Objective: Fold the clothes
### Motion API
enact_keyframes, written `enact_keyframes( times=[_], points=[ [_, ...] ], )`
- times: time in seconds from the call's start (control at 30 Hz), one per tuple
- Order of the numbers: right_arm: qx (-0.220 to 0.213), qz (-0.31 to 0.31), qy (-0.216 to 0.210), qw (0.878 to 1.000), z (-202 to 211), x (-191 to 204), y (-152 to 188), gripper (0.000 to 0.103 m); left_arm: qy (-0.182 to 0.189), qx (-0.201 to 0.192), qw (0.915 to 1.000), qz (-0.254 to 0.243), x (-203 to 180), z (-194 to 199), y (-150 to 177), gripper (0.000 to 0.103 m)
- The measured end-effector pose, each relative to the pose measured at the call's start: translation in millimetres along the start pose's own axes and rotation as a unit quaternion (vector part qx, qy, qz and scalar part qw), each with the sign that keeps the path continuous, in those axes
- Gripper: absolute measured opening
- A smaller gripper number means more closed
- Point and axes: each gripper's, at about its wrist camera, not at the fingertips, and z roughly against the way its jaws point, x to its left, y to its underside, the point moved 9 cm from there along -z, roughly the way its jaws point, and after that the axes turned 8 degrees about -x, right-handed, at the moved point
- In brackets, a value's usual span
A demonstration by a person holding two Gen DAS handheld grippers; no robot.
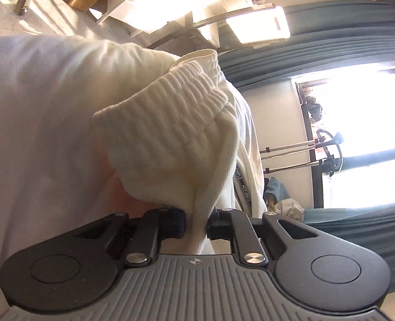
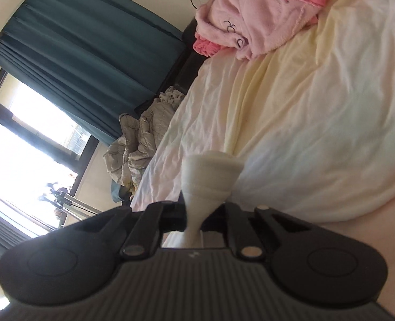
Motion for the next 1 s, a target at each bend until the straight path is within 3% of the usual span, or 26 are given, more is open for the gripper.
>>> enact_keyframes(
  times=[0.13,0.23,0.37,0.43,0.53,0.63,0.67,0.77,0.8,0.87,1.0],
  points=[
    [-0.014,-0.009,0.013,1.0,11,-3,-15,0.008,-0.014,0.002,0.9997,-0.02,8,19,-15,0.016],
    [0.026,-0.048,0.081,0.995,10,-38,-8,0.008,-0.028,0.022,0.9993,-0.013,29,11,-16,0.016],
    [0.092,-0.086,0.164,0.978,5,-93,25,0.009,-0.051,0.038,0.9976,-0.027,53,-6,-9,0.016],
    [0.099,-0.11,0.17,0.974,5,-106,32,0.009,-0.043,0.035,0.9978,-0.036,57,-7,-9,0.017],
    [0.095,-0.082,0.171,0.977,7,-98,32,0.013,-0.044,0.038,0.9961,-0.067,51,-4,-8,0.018],
    [0.093,-0.018,0.171,0.981,8,-83,30,0.021,-0.054,0.041,0.9914,-0.112,42,1,-7,0.035],
    [0.095,0.002,0.172,0.981,8,-79,29,0.031,-0.057,0.042,0.9894,-0.127,39,3,-7,0.051],
    [0.082,0.06,0.175,0.979,11,-68,24,0.053,-0.06,0.036,0.9779,-0.197,20,15,1,0.079],
    [0.076,0.078,0.176,0.978,13,-64,22,0.063,-0.061,0.031,0.9722,-0.224,14,20,5,0.082],
    [0.053,0.122,0.177,0.975,20,-53,16,0.071,-0.063,0.015,0.9576,-0.281,0,30,14,0.089],
    [-0.001,0.2,0.184,0.962,38,-30,5,0.077,-0.056,-0.049,0.927,-0.368,-23,56,33,0.093]
  ],
)
